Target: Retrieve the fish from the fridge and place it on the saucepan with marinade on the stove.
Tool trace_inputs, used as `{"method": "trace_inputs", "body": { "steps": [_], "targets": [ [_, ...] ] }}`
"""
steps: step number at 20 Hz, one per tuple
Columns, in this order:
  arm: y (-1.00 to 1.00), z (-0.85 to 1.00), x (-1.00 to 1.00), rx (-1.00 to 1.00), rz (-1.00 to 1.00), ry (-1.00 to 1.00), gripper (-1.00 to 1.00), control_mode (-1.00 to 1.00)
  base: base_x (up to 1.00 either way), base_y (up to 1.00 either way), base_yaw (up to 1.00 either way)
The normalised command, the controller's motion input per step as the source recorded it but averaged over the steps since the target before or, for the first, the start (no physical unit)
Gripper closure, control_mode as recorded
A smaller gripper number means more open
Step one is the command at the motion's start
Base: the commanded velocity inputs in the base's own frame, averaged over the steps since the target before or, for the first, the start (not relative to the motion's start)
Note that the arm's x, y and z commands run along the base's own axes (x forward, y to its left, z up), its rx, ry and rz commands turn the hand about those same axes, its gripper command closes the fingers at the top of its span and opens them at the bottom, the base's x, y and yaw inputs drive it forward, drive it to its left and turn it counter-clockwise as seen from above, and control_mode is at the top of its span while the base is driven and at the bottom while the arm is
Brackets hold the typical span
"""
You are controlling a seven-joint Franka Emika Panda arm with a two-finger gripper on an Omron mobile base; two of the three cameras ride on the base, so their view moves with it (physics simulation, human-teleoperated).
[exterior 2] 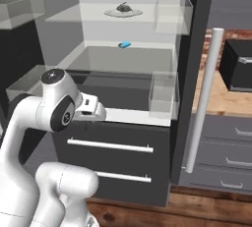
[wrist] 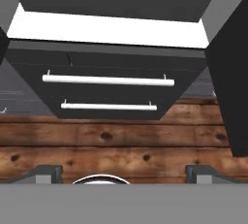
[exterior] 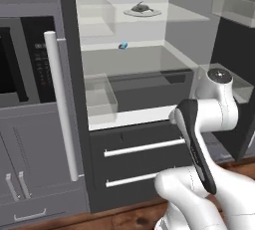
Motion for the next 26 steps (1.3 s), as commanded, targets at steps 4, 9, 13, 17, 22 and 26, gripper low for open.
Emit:
{"method": "trace_inputs", "body": {
  "steps": [4, 9, 13, 17, 22, 26],
  "targets": [
    [0.0, 0.0, 0.0, 0.0, 0.0, 0.0, -1.0, 1.0, 0.48, -0.16, 0.1],
    [0.0, 0.0, 0.0, 0.0, 0.0, 0.0, -1.0, 1.0, 0.29, -0.27, 0.05],
    [0.0, 0.0, 0.0, 0.0, 0.0, 0.0, -1.0, 1.0, 0.05, -0.3, 0.0],
    [0.0, 0.0, 0.0, 0.0, 0.0, 0.0, -1.0, 1.0, 0.23, -0.04, -0.01],
    [0.0, 0.0, 0.0, 0.0, 0.0, 0.0, -1.0, 1.0, 0.4, 0.01, 0.0],
    [0.0, 0.0, 0.0, 0.0, 0.0, 0.0, -1.0, 1.0, 0.5, 0.0, 0.0]
  ]
}}
